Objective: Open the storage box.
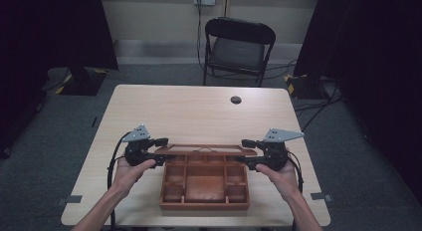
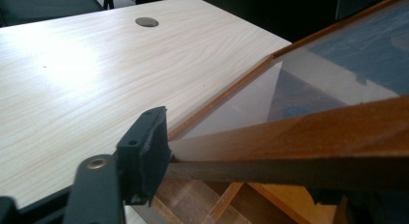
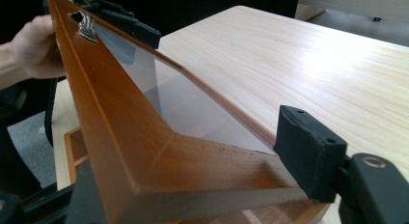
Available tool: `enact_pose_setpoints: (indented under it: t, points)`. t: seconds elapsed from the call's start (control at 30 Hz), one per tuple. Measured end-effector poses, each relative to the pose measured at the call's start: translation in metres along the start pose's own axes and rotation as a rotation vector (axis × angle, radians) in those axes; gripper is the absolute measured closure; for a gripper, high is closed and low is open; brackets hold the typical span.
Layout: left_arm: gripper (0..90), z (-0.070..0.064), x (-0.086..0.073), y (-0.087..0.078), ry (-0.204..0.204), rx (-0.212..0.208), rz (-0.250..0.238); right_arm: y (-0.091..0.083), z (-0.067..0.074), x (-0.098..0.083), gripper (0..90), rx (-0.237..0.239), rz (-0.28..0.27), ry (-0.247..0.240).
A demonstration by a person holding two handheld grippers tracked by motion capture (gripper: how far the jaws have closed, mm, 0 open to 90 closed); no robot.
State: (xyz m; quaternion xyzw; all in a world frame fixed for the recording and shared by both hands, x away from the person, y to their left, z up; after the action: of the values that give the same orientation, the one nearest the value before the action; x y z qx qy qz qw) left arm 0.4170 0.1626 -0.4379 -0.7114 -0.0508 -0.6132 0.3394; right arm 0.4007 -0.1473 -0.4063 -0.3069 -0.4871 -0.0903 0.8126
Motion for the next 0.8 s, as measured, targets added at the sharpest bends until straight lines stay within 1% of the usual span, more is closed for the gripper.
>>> enact_pose_setpoints:
  t: [0.03,0.1,0.17,0.2,0.33,0.37,0.4,0.43,0.47,0.53,0.57,0.63,0.7,0.8]
  points:
    - [33.5,0.001,0.0,0.0,-0.005,-0.006,-0.007,0.001,-0.001,0.001,35.7,-0.003,-0.004,0.003]
    - [33.8,0.003,0.0,0.001,0.003,0.002,-0.01,0.002,-0.004,0.002,35.5,-0.009,-0.009,0.011]
    - [35.0,0.004,0.001,0.001,0.002,0.01,-0.014,0.003,-0.006,0.004,34.8,-0.013,-0.016,0.016]
    - [35.5,0.004,0.002,0.002,0.0,0.006,-0.013,0.003,-0.006,0.005,35.1,-0.013,-0.018,0.017]
    - [39.2,0.005,0.006,0.003,0.029,0.019,-0.006,0.005,-0.008,0.008,37.3,-0.017,-0.02,0.015]
    - [41.2,0.005,0.007,0.004,0.029,0.018,-0.01,0.005,-0.009,0.009,38.2,-0.015,-0.022,0.019]
    - [42.7,0.006,0.007,0.004,0.039,0.023,-0.008,0.006,-0.01,0.01,38.9,-0.018,-0.028,0.021]
    - [43.0,0.007,0.008,0.005,0.037,0.026,-0.013,0.006,-0.011,0.011,39.9,-0.014,-0.034,0.025]
    - [43.3,0.007,0.009,0.006,0.028,0.02,-0.021,0.007,-0.012,0.012,40.7,-0.013,-0.037,0.024]
    - [44.1,0.009,0.01,0.008,0.032,0.021,-0.016,0.008,-0.014,0.013,41.4,-0.017,-0.045,0.029]
    - [44.3,0.009,0.011,0.009,0.027,0.024,-0.029,0.009,-0.015,0.014,41.4,-0.016,-0.049,0.032]
    - [44.5,0.011,0.011,0.01,0.025,0.027,-0.034,0.01,-0.018,0.015,42.0,-0.022,-0.054,0.037]
    - [44.6,0.012,0.011,0.01,0.022,0.024,-0.041,0.011,-0.02,0.015,42.1,-0.019,-0.051,0.041]
    - [44.8,0.014,0.011,0.011,0.011,0.023,-0.044,0.013,-0.023,0.015,41.8,-0.029,-0.043,0.045]
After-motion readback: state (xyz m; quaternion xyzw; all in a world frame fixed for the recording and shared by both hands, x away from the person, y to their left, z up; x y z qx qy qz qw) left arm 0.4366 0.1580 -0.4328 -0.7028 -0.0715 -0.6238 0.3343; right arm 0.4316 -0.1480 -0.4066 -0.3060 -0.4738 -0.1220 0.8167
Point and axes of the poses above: each handheld gripper's, and its own axes: y roughly forward along the jaws, x roughly out of its top, z roughly to its left, the point moved 6 cm from there along y, roughly forward along the jaws, and after that the axes turned 11 degrees about y, right-handed, at the moved point
